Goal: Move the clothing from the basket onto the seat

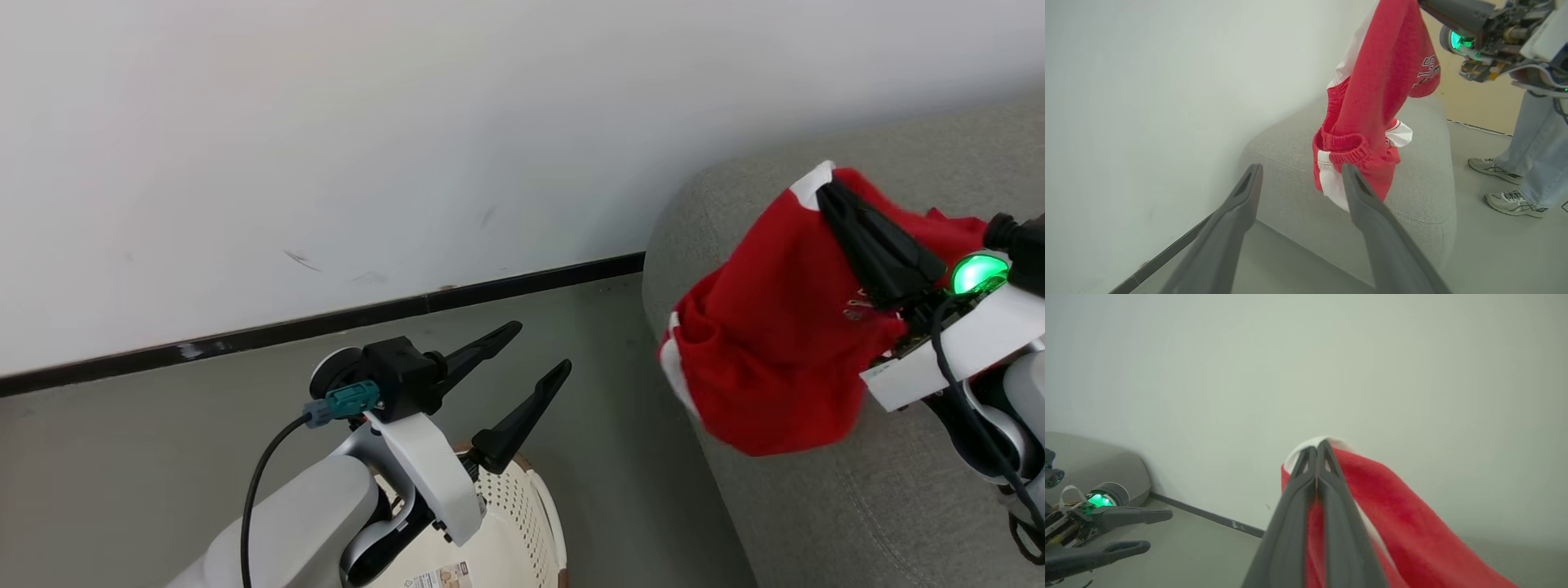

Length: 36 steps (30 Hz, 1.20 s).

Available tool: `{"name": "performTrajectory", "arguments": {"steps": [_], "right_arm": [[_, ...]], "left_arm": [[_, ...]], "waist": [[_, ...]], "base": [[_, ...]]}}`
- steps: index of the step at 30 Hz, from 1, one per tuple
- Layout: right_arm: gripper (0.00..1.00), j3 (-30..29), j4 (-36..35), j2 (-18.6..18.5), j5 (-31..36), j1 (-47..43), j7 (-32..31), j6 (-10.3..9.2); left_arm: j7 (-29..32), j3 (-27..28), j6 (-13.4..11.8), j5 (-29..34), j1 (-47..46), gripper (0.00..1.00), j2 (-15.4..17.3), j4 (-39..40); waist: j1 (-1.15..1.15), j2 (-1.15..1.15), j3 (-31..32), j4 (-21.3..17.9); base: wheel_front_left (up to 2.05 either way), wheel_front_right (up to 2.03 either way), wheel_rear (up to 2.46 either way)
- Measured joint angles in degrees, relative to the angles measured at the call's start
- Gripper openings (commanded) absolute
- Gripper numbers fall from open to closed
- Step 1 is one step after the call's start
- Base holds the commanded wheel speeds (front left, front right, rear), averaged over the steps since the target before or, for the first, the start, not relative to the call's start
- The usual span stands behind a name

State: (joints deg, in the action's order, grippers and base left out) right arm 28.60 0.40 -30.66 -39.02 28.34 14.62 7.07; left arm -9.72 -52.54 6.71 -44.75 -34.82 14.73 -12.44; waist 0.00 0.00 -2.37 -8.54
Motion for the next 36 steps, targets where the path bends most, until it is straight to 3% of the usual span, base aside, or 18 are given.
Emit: {"name": "performTrajectory", "arguments": {"steps": [15,36], "right_arm": [[0.0,-8.32,-3.85,-5.32,3.39,-0.1,0.0,0.01],[0.0,-11.62,-4.75,-14.5,1.11,3.93,0.01,0.01]], "left_arm": [[-0.54,-1.34,0.05,0.34,0.09,1.0,-0.2,0.62],[0.64,-2.53,0.08,0.34,0.35,1.0,1.19,2.32]], "waist": [[0.0,0.0,0.19,-4.37],[0.0,0.0,-2.66,-9.37]], "base": [[0.0,0.0,0.0],[0.0,0.0,0.0]]}}
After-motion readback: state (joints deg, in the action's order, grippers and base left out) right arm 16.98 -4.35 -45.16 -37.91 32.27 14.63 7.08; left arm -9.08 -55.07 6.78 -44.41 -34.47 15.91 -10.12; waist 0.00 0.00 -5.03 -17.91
